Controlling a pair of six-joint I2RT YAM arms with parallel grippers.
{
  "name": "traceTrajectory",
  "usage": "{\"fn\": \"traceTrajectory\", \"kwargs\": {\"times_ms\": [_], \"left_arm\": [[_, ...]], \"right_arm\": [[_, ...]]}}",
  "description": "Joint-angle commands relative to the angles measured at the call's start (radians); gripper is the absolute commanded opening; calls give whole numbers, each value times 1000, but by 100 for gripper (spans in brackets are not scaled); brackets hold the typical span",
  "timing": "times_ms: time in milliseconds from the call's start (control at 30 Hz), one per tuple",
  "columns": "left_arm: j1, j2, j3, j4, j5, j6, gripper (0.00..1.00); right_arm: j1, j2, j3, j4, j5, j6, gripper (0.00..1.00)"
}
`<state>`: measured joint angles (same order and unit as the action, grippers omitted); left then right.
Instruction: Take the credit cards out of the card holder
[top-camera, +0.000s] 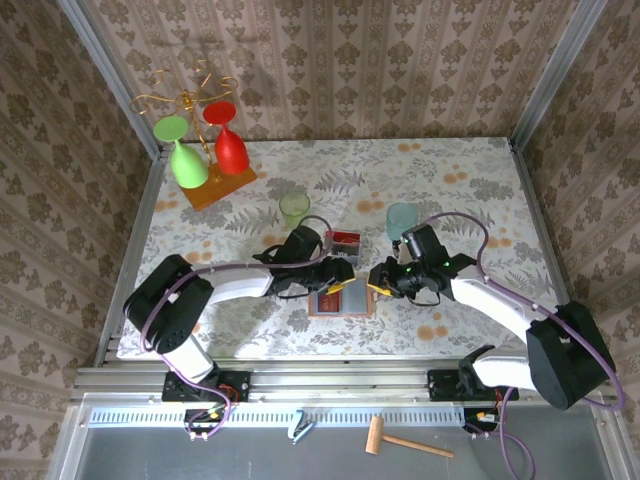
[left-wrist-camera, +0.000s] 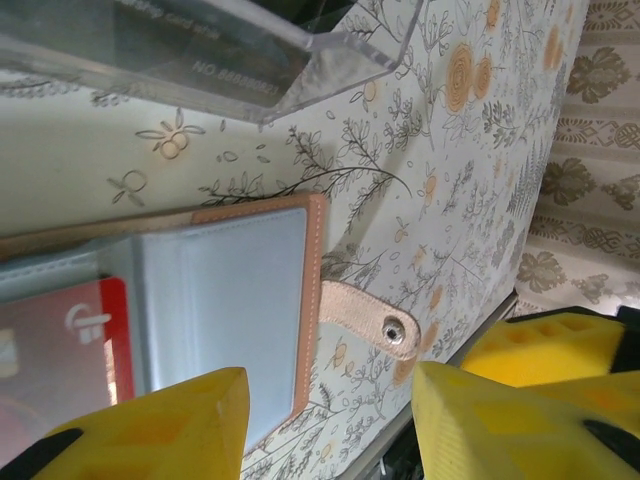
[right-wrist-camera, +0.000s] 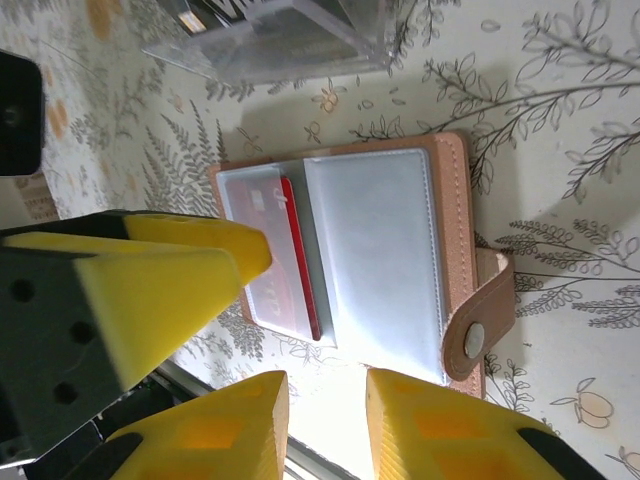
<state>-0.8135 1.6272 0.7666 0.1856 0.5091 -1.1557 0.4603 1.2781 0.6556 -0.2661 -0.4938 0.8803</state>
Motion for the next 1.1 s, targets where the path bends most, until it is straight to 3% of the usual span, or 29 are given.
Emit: {"fn": "traceTrajectory", "kwargs": {"times_ms": [0, 500, 1067], "left_arm": [[14, -47, -42, 11, -7, -2, 47], [68, -168, -186, 21, -23, -7, 46], [86, -177, -269, 64, -23, -18, 27]], "right_arm": [[31, 43, 50, 20, -4, 20, 27], [144, 254, 161, 75, 14, 40, 27], [195, 397, 221, 113, 3, 48, 25]]}}
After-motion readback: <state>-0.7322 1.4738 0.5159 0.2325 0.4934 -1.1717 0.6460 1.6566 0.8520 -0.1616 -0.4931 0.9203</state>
